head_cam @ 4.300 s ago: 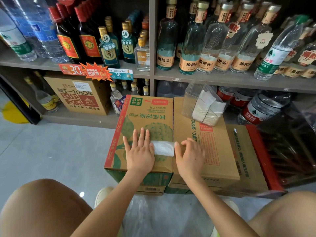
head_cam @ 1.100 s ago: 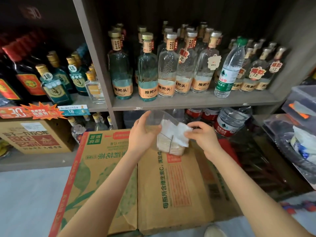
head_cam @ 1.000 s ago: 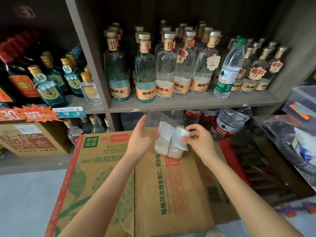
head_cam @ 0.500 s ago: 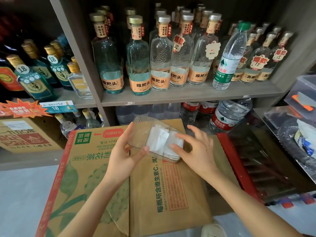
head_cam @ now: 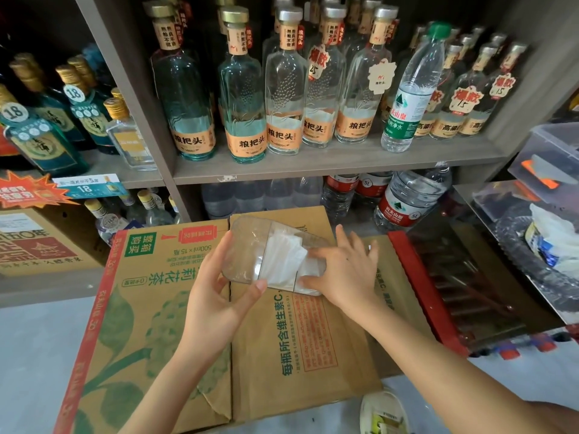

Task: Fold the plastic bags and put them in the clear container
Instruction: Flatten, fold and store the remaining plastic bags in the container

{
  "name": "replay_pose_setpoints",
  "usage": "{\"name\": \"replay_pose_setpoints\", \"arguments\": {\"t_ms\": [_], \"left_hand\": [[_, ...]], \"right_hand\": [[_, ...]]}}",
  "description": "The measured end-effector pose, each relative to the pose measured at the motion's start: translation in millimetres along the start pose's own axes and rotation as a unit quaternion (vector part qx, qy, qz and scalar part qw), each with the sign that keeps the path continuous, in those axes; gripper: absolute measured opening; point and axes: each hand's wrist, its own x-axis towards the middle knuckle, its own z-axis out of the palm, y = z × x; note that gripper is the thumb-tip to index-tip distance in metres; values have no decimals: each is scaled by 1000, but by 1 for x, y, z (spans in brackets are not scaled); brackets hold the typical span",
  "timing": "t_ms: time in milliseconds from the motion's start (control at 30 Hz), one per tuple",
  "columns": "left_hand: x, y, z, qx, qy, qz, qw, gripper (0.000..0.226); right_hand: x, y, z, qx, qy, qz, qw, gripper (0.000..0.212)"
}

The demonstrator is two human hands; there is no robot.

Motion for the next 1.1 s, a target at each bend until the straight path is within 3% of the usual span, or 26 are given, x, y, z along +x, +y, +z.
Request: {"name": "replay_pose_setpoints", "arguments": {"t_ms": [167, 333, 633, 767, 900, 1100], "left_hand": [[3, 3, 5, 14, 10, 3, 1000, 77], [3, 6, 7, 30, 9, -12, 999, 78], [1, 6, 8, 38, 9, -19, 999, 81], [3, 8, 10, 42, 7, -29, 999, 80], [4, 9, 11, 46, 4, -36, 998, 80], [6, 9, 12, 53, 8, -36, 998, 79]], "right_hand": [[14, -6, 2, -60, -75, 10, 995, 66], [11, -7, -2, -18, -72, 18, 997, 66], [-16, 10, -15, 149, 49, 32, 987, 56], [-18, 9, -8, 98, 118, 20, 988, 48], [-6, -1, -3, 63, 57, 36, 996, 50], [1, -4, -4, 64, 25, 22, 997, 50]]}}
